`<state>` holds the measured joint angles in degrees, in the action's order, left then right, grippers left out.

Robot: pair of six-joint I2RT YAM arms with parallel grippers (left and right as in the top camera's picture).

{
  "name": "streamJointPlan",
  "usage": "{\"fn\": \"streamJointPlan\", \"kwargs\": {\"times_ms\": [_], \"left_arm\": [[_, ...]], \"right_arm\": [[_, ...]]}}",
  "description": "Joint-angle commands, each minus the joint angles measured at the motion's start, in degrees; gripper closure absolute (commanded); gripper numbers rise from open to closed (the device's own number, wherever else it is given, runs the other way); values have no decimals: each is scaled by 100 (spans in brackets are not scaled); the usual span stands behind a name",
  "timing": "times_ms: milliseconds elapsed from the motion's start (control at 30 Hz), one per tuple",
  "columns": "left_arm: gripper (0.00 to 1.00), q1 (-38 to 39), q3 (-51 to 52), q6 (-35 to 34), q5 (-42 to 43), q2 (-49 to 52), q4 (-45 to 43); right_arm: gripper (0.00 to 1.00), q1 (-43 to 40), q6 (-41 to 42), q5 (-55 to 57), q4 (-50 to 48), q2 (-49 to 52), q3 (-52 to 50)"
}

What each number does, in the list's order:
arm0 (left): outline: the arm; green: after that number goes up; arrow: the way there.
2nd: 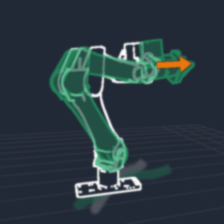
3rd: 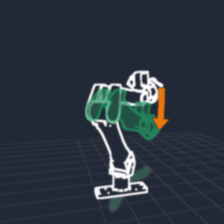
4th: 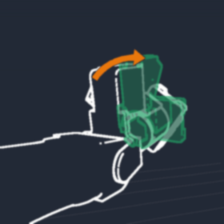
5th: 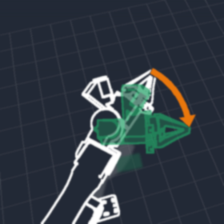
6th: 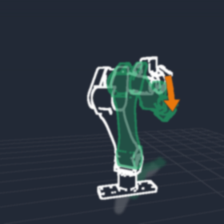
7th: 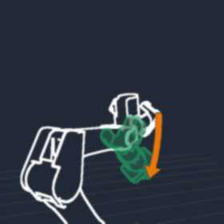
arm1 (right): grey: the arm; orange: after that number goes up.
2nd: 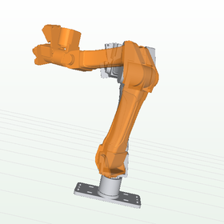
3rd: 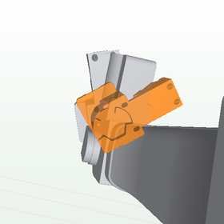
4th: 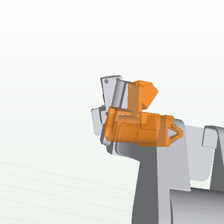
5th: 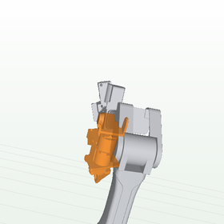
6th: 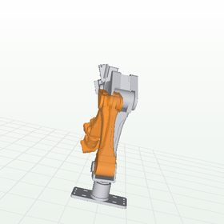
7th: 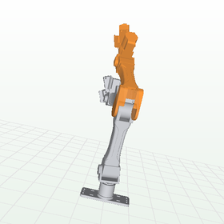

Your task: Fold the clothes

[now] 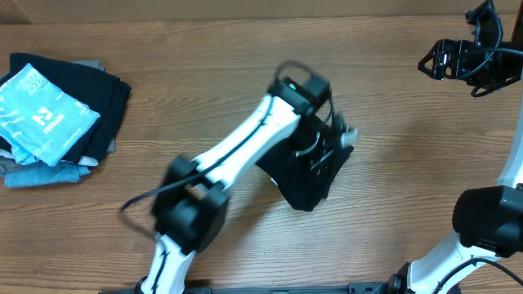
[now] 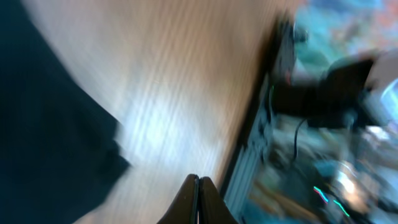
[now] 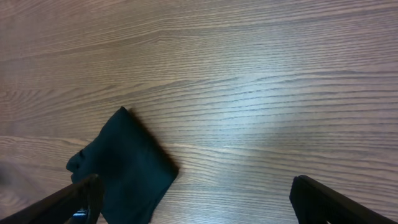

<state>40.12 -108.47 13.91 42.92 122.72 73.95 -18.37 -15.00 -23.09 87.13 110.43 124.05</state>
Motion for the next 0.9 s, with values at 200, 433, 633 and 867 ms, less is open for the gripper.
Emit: {"fn": "streamJointPlan", "kwargs": {"times_ms": [200, 433, 633, 867], "left_arm": [[96, -540, 44, -2470, -2398, -114, -2092], [96, -1021, 44, -2940, -1606, 946, -3318], [96, -1209, 44, -2857, -1294, 1742, -3510], [91, -1558, -761, -2542, -573, 866, -2920]], "right_arm": [[0, -9, 24, 9, -11, -9, 9], [0, -9, 24, 9, -11, -9, 9], [0, -9, 24, 9, -11, -9, 9], [0, -9, 24, 9, -11, -9, 9]]}}
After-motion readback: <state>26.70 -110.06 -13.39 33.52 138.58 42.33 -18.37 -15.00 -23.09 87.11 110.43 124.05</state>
